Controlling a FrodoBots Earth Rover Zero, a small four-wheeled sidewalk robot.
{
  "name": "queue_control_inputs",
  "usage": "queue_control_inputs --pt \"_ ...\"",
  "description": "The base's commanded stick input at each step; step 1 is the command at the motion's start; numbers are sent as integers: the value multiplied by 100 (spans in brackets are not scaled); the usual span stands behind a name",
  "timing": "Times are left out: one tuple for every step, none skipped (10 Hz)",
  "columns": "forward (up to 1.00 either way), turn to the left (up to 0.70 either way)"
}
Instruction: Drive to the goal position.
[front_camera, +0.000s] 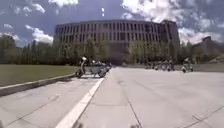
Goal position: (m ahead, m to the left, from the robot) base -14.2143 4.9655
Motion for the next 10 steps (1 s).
queue_control_inputs --pt "70 0" --pt "70 0" --pt "70 0" --pt "70 0" --pt "70 0" --pt "70 0" --pt "70 0" --pt "70 0" --pt "70 0" --pt "70 0"
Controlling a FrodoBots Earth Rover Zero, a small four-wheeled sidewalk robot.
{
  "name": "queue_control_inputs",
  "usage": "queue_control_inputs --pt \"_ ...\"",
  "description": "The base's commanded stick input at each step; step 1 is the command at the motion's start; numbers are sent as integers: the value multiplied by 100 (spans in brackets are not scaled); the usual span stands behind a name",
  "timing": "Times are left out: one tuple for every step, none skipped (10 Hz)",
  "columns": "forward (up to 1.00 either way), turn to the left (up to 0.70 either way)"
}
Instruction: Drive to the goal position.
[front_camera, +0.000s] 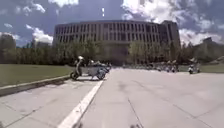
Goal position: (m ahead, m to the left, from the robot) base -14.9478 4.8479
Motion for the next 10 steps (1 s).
queue_control_inputs --pt "70 0" --pt "70 0" --pt "70 0" --pt "70 0" --pt "70 0" --pt "70 0" --pt "70 0" --pt "70 0" --pt "70 0" --pt "70 0"
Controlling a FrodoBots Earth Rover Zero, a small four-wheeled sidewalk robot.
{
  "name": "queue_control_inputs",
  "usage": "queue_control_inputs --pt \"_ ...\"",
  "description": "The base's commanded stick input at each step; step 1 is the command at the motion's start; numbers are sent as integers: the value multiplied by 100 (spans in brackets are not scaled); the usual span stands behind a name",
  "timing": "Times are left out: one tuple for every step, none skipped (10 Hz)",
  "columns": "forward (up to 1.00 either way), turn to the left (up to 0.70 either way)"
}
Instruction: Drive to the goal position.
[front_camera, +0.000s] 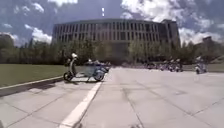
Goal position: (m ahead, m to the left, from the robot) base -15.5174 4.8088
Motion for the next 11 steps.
queue_control_inputs --pt "70 0" --pt "70 0" --pt "70 0" --pt "70 0" --pt "70 0" --pt "70 0" --pt "70 0" --pt "70 0" --pt "70 0" --pt "70 0" --pt "70 -1"
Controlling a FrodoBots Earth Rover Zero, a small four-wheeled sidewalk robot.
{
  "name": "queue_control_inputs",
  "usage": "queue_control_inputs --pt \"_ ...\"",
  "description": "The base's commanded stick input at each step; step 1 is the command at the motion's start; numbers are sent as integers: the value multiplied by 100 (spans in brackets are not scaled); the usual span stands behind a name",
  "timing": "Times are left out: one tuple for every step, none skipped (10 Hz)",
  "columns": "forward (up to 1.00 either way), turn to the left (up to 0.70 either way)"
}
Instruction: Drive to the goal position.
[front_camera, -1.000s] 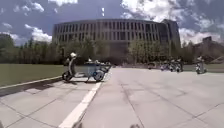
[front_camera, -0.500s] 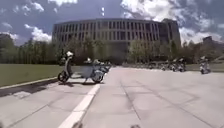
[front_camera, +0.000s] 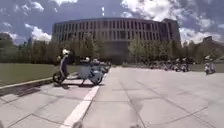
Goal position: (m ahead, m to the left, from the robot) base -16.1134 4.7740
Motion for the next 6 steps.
queue_control_inputs --pt "70 -1" --pt "70 0" --pt "70 0" --pt "70 0" --pt "25 0" --pt "5 0"
